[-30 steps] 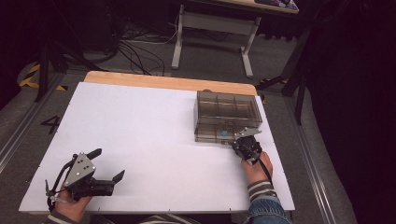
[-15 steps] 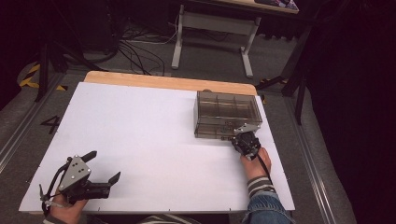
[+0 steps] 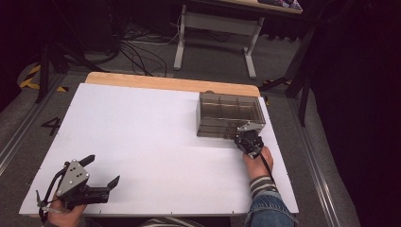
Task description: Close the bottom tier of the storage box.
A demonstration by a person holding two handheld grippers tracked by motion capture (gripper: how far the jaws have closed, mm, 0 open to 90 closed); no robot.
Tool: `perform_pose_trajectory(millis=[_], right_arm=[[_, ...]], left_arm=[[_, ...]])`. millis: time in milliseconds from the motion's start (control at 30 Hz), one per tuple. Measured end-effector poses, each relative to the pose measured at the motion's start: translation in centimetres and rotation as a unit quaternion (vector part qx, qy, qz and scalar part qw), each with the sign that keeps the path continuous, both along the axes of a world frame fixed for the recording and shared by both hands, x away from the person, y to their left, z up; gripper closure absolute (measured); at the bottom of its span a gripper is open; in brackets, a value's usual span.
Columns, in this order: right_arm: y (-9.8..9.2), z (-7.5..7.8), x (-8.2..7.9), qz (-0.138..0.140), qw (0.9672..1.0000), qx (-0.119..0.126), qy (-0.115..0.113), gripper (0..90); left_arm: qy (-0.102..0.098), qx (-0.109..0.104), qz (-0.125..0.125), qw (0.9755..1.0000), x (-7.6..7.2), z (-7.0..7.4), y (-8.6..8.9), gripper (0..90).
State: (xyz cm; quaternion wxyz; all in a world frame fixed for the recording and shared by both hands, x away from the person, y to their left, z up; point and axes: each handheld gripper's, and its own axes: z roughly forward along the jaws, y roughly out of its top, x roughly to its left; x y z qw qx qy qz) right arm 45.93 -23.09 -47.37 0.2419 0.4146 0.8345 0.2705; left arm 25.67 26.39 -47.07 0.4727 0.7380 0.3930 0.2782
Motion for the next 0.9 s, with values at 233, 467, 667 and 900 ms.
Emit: perform_pose_trajectory(millis=[233,467,667,900], right_arm=[[0.22,-0.03,0.10,-0.004,0.9999,-0.001,-0.012,89.1],[0.34,-0.21,0.24,-0.010,0.9998,-0.004,-0.016,90.0],[0.37,-0.23,0.23,-0.010,0.9998,-0.005,-0.017,90.0],[0.28,0.27,-0.34,-0.004,0.9999,-0.005,-0.013,85.2]], left_arm=[[-0.001,0.000,0.001,1.0000,0.08,0.00,0.01,0.0],[0.000,-0.002,0.000,1.0000,0.11,-0.01,-0.04,0.0],[0.000,-0.001,-0.001,1.0000,0.15,0.00,-0.10,0.0],[0.000,-0.002,-0.002,1.0000,0.33,0.02,-0.08,0.0]])
